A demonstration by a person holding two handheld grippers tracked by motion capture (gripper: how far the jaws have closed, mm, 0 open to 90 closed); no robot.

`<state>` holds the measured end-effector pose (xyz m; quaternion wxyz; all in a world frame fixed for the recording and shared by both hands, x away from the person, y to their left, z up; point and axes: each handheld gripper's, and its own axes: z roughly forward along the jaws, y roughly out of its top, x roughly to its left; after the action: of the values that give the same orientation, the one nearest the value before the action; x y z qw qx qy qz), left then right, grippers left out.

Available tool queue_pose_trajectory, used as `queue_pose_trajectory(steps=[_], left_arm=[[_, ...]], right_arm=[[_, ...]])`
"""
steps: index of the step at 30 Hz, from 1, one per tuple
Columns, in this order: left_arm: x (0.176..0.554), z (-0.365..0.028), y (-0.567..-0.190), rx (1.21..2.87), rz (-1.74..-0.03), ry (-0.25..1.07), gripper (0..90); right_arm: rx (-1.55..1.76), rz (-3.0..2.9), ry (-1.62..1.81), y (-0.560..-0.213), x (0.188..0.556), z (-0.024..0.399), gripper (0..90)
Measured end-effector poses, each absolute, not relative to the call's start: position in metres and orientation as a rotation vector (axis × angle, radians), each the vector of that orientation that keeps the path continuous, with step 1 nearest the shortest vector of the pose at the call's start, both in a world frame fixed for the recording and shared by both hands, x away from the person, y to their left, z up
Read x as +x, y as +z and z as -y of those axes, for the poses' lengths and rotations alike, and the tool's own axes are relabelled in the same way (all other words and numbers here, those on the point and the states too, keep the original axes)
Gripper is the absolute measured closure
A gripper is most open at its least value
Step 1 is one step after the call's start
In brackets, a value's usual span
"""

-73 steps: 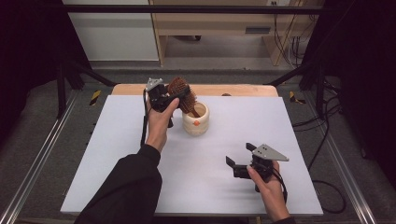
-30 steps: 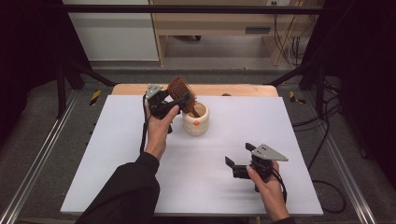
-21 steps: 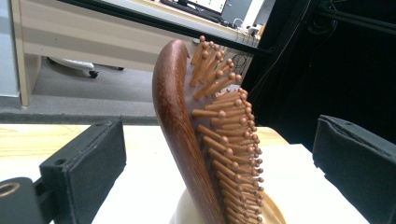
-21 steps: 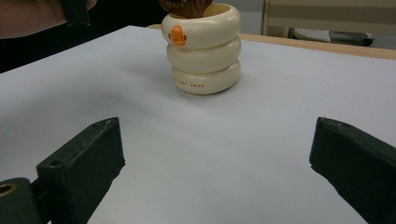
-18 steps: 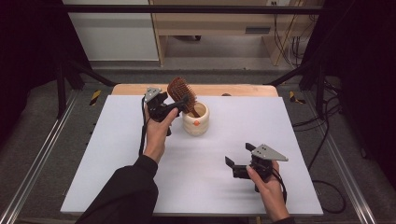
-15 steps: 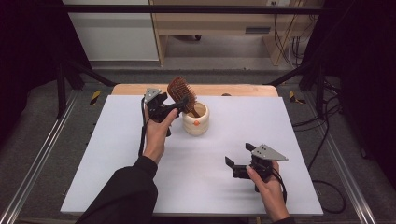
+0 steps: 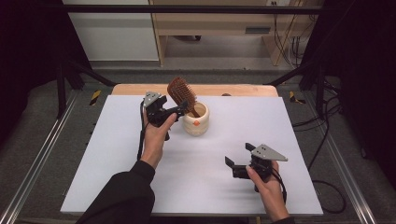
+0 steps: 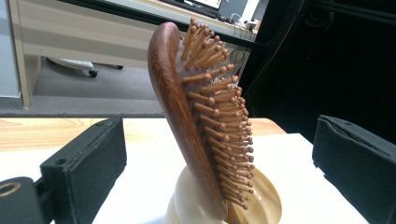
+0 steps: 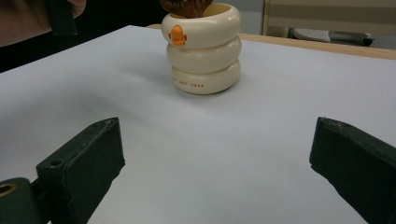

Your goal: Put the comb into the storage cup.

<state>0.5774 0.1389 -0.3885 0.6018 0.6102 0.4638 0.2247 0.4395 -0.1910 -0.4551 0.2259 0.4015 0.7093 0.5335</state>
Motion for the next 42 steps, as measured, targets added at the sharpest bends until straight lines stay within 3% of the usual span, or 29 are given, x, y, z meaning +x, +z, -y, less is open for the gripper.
queue_pose_trajectory(steps=[42], left_arm=[[0.547,-0.161,-0.369,1.458,-1.01,0.59,3.1]], right_arm=[[1.105,-1.956,1.467,-0.455,0.44,0.191,3.4]])
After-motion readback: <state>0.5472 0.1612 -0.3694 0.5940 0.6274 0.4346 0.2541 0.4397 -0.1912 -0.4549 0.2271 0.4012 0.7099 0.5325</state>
